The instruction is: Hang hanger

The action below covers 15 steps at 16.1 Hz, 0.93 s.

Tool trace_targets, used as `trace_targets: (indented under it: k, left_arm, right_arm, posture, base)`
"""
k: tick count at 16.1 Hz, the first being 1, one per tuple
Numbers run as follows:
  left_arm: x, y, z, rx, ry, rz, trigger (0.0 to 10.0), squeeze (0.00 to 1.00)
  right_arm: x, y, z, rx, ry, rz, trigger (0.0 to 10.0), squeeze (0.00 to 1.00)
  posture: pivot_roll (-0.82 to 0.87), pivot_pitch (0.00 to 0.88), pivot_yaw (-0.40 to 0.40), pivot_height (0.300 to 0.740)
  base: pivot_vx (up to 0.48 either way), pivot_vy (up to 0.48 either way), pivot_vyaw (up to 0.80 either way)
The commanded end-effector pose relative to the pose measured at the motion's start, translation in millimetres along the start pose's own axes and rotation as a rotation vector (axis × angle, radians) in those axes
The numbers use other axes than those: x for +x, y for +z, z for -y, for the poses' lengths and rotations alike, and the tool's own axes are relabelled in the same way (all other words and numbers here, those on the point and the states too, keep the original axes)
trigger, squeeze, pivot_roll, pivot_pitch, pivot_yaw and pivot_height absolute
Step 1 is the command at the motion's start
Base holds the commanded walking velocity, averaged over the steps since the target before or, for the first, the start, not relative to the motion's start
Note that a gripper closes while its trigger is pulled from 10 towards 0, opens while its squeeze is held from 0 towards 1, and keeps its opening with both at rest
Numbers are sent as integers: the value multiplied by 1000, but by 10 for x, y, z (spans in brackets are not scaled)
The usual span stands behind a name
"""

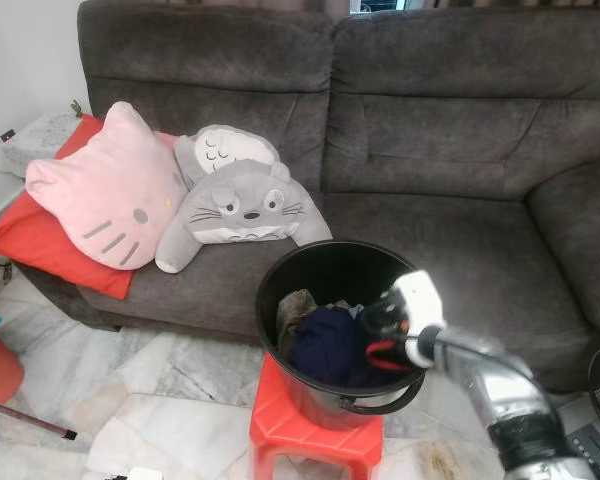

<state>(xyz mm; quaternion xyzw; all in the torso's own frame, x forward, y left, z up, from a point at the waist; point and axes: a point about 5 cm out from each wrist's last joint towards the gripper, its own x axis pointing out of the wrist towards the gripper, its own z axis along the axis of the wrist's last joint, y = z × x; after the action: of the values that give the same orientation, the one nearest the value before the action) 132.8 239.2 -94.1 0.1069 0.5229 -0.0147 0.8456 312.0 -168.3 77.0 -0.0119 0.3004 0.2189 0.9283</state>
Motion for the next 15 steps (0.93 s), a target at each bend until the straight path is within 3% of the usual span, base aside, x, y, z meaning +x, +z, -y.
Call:
trace_targets:
  k: [1,4,7,15]
  left_arm:
    - [-2,5,-35,30,8,-8,10000,0]
    - [-1,9,-30,30,8,-8,10000,0]
    - [0,8,-23,29,6,-8,10000,0]
    - [5,23,-4,29,5,-5,10000,0]
  right_arm:
    - [-56,281,-7,-39,1,98,0,0]
    - [-116,500,-62,-81,17,160,0,0]
    - [-260,669,-220,-131,52,214,0,0]
    - [-640,800,-700,-247,182,260,0,0]
  posture:
    - [-25,0,60,732]
    - [-32,0,60,732]
    - [-37,0,55,732]
    - [-60,0,49,732]
  base:
    - [0,0,0]
    - [0,0,0]
    - [0,0,0]
    - [0,0,0]
